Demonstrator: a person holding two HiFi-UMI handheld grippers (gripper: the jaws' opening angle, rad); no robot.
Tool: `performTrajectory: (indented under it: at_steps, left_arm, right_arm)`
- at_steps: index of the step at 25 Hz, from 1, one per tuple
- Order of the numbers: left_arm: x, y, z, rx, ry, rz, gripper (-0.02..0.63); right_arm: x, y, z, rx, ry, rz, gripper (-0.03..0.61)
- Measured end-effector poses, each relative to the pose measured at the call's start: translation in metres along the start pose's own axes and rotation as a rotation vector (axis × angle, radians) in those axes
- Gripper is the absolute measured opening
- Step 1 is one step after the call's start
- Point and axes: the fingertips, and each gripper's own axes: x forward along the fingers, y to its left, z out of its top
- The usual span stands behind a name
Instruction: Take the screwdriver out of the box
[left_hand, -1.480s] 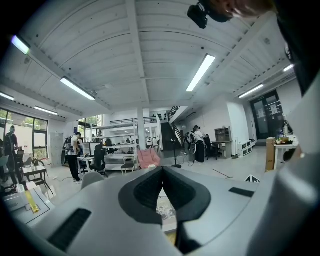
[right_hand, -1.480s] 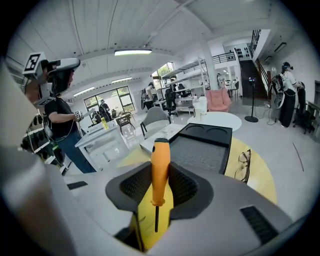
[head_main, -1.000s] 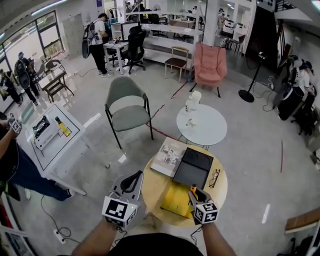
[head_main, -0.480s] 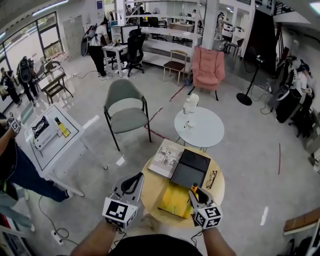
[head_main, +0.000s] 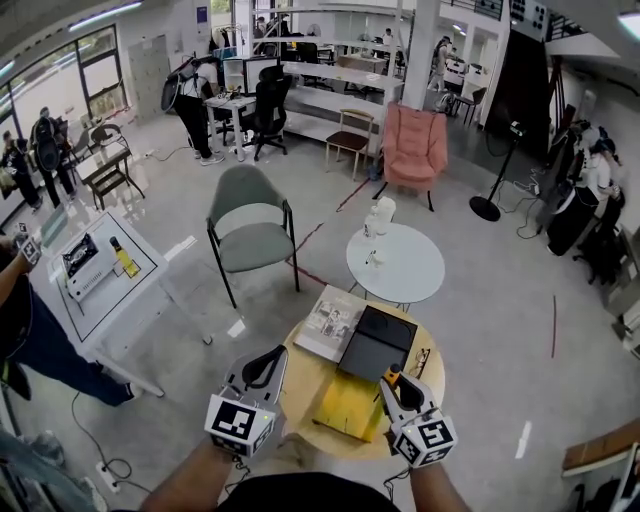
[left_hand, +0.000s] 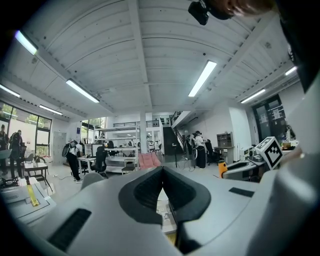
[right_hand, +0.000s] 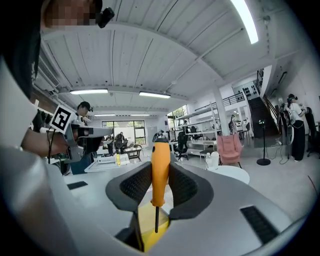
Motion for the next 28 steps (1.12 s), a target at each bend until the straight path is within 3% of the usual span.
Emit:
performTrajectory:
  at_steps: [12, 28]
  left_arm:
    - [-0.006, -0.009, -0.006, -0.05, -0.03, -0.038, 0.012]
    - [-0.028, -0.016, -0.004, 0.005, -0.012, -0.023, 0.012]
  right_arm:
    - [-0.009, 0.022, 0.033, -0.048, -0.044, 0.041, 0.121]
    - [-0.017, 0.032, 0.026, -0.002, -0.047, 0.055, 0.121]
